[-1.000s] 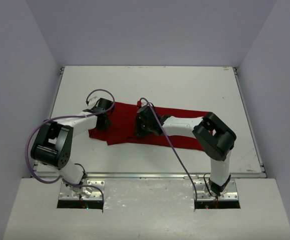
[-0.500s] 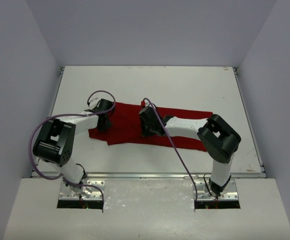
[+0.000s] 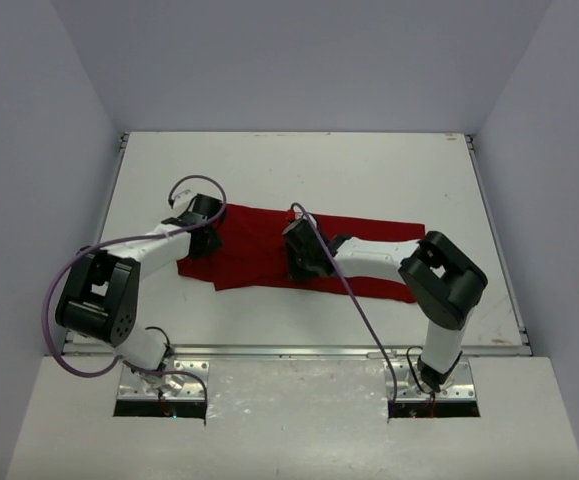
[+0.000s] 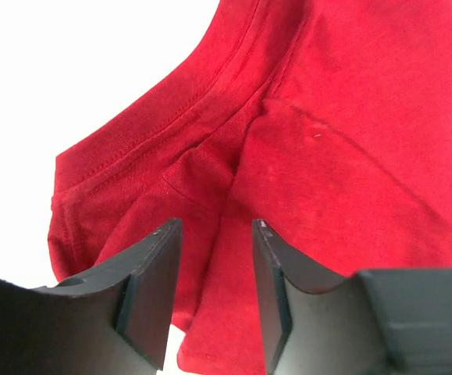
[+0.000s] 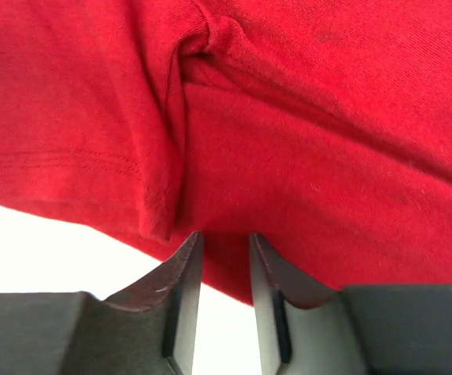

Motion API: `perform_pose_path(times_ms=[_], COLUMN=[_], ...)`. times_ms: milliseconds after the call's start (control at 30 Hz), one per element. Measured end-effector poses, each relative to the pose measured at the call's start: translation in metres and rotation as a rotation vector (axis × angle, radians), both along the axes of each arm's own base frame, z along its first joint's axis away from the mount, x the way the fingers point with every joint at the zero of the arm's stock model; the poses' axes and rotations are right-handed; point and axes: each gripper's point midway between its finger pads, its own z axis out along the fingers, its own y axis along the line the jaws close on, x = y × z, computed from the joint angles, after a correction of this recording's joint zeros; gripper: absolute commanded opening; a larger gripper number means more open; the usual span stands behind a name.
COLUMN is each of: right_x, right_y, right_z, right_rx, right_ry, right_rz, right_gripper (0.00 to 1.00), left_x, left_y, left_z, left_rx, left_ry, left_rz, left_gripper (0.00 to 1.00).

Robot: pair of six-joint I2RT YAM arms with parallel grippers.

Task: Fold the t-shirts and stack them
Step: Fold the tshirt

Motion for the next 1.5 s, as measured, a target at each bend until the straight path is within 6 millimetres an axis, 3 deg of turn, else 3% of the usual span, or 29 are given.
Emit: perform_pose_path(times_ms=[100,233,333,467,900,1133,1433,1467,1500], right_x=[-0.001,0.002,0.003,0.007,0.009,0.009,0.025,0.027,0.029], right_y=[0.001,0.013,0.019,0.025,0.025,0.025,0.023,0.023,0.027], right_z=[0.010,0.026,0.031,0.034,0.029,0.028,0.016,0.016,0.017], right_rx=[0.019,0.069,0.086,0.100,0.096,0.094,0.098,0.096,0.102], right_ry=[-0.014,-0.035,-0.042,-0.046,-0.036,-0.037,-0.003,-0.001,-0.002], right_rz=[0.017,0.056,0.076,0.091,0.100,0.104,0.081,0.080,0.082], right_gripper=[0.34,0.41,0.42,0.42,0.41,0.42,0.46,0.45,0.36], left_x=[0.004,0.005,0.003,-0.002,-0.021,-0.020,-0.002,0.000,0.001], left_y=[-0.001,-0.005,-0.008,-0.011,-0.019,-0.016,-0.014,-0.014,-0.015], left_z=[0.010,0.007,0.004,-0.002,-0.020,-0.014,0.015,0.017,0.018], left_rx=[-0.009,-0.029,-0.046,-0.065,-0.118,-0.105,-0.086,-0.087,-0.088], left_ry=[-0.032,-0.026,-0.013,0.003,0.059,0.046,-0.036,-0.040,-0.043], left_rz=[0.005,-0.008,-0.020,-0.028,-0.062,-0.055,-0.044,-0.044,-0.044], left_gripper=[0.24,0.22,0.40,0.42,0.08,0.06,0.06,0.06,0.05])
